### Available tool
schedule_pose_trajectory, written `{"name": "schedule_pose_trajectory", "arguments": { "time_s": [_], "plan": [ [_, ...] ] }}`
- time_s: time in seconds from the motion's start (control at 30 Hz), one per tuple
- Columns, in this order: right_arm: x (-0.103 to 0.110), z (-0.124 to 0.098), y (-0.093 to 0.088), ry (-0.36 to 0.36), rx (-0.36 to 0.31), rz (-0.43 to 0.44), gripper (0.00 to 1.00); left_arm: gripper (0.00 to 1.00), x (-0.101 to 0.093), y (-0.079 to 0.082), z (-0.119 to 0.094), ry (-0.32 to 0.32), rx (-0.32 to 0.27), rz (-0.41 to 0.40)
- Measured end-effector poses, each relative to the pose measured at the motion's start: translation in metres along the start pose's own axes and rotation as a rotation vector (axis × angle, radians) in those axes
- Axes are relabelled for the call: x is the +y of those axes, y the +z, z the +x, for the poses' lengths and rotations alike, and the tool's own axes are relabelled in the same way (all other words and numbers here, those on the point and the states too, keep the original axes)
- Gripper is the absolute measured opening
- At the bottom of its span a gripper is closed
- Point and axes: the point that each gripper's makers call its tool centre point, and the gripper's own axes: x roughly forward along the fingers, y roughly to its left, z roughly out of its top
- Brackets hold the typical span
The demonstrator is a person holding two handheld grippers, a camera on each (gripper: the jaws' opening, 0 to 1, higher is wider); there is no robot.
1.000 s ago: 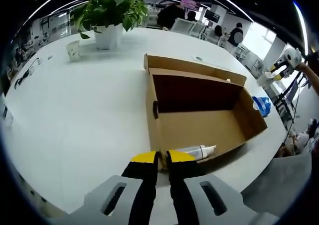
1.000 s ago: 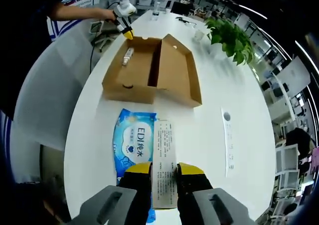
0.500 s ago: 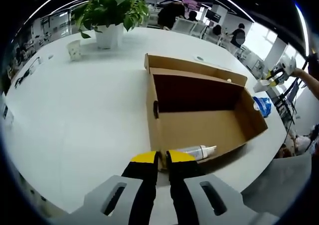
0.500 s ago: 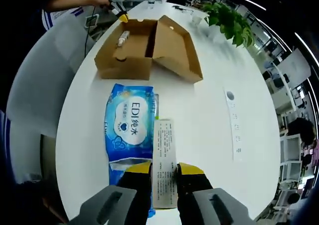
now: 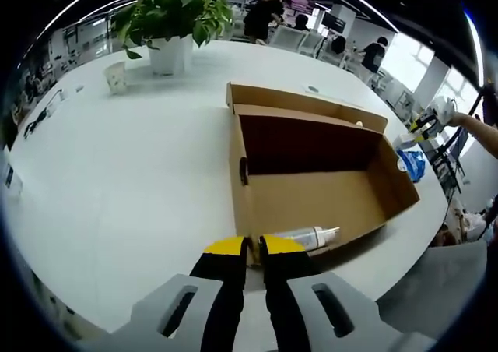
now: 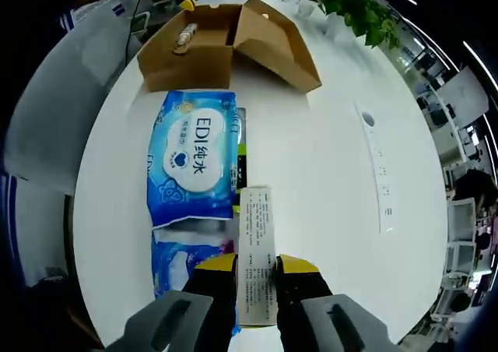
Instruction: Operate the shoe box by opening the lid, removing the specified soft item, and placing it in the target area until the item is outside and the box remains undamaged.
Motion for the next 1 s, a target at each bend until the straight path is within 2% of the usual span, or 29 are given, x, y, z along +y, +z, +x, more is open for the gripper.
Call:
{"name": "schedule_pose_trajectory", "arguments": {
  "time_s": [0.4,0.6,1.0],
  "plan": [
    [0.004,0.011,-0.029,0.006,0.048,0.006,0.15,0.05,0.001,0.001,0.002,0.013,0.005,0.001],
    [0.005,0.013,-0.042,0.002,0.088,-0.024,0.15,0.05,0.000,0.001,0.001,0.018,0.011,0.008],
    [0.005,0.012,-0.047,-0.010,0.112,-0.036,0.15,0.06,0.000,0.001,0.001,0.025,0.018,0.025]
  ]
}}
